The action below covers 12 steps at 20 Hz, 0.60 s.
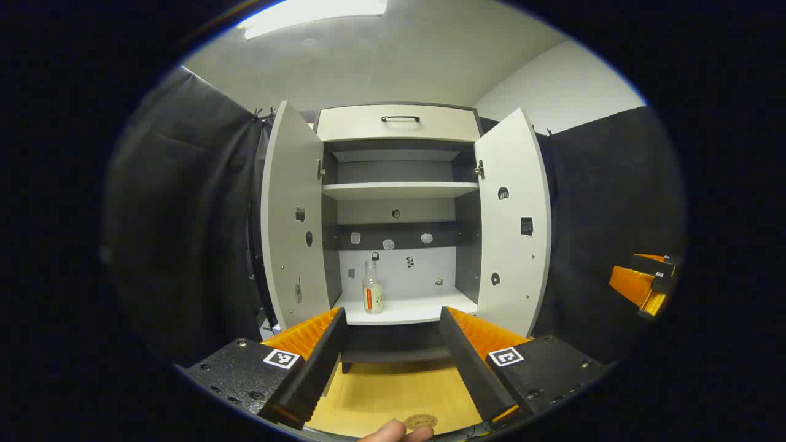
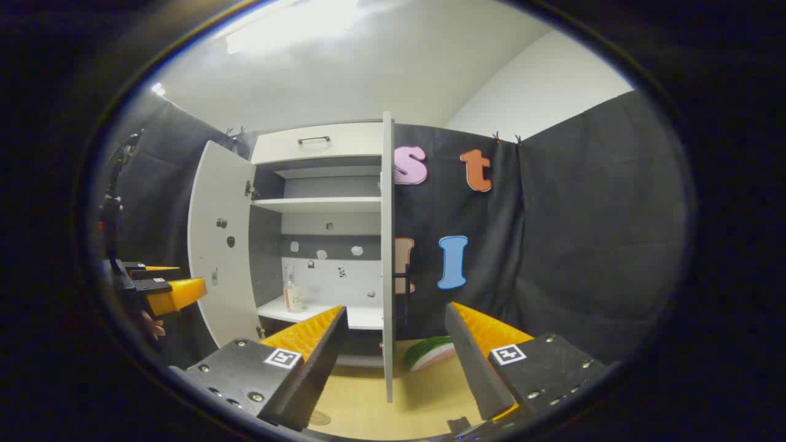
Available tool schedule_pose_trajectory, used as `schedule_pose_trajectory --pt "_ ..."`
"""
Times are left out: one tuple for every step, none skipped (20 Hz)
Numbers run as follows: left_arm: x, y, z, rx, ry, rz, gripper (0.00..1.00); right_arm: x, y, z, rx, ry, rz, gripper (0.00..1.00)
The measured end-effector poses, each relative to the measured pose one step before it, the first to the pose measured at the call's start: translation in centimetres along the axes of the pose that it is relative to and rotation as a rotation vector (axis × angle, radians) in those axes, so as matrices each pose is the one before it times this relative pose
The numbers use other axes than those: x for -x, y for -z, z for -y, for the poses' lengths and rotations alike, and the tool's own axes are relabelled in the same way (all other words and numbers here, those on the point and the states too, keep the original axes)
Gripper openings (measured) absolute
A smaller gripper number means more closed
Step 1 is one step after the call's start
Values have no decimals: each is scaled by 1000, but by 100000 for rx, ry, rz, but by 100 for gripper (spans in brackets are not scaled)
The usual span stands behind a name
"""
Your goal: Grasp the bottle in the cabinet with the left hand and place it on the coaster, then close the right door with the right hand and the left door with the left hand.
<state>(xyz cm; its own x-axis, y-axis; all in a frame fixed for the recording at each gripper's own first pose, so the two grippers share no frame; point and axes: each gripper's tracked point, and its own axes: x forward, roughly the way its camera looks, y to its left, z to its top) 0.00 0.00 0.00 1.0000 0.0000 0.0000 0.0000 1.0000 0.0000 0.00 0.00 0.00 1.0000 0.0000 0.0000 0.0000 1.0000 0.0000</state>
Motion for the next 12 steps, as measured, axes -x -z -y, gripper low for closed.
schedule_pose_trajectory --pt "-293 -100 -132 -474 -77 568 96 -442 148 155 -526 438 -522 96" --pt "-290 -256 -43 -83 544 352 96 -472 197 -126 -366 73 -898 97" --pt "-376 -175 -287 391 200 563 96 -505 -53 -424 -286 -108 206 96" --pt "-419 -158 -281 917 213 27 96 -458 -316 -294 -222 -262 1000 94" --pt "-367 65 -153 944 667 -164 96 -331 -168 -276 -70 -138 705 94" --pt "-463 -75 -295 764 167 23 97 -305 -347 -144 -167 158 563 97" --pt "-457 14 -350 386 167 294 96 -420 -43 -173 -423 47 379 97" --pt "-569 -25 -184 7 597 258 96 -298 -16 -382 -605 -406 75 97" --pt "-512 92 -246 -200 436 522 96 -467 341 -235 -644 -271 -255 97" --pt "-551 126 -335 -114 -195 283 96 -325 189 -286 -208 -91 -253 97" --pt "-601 343 -150 -86 434 -15 96 -543 153 -196 66 187 -357 96" --pt "-800 327 -92 -47 293 -391 96 -537 274 -312 15 -30 -254 96"
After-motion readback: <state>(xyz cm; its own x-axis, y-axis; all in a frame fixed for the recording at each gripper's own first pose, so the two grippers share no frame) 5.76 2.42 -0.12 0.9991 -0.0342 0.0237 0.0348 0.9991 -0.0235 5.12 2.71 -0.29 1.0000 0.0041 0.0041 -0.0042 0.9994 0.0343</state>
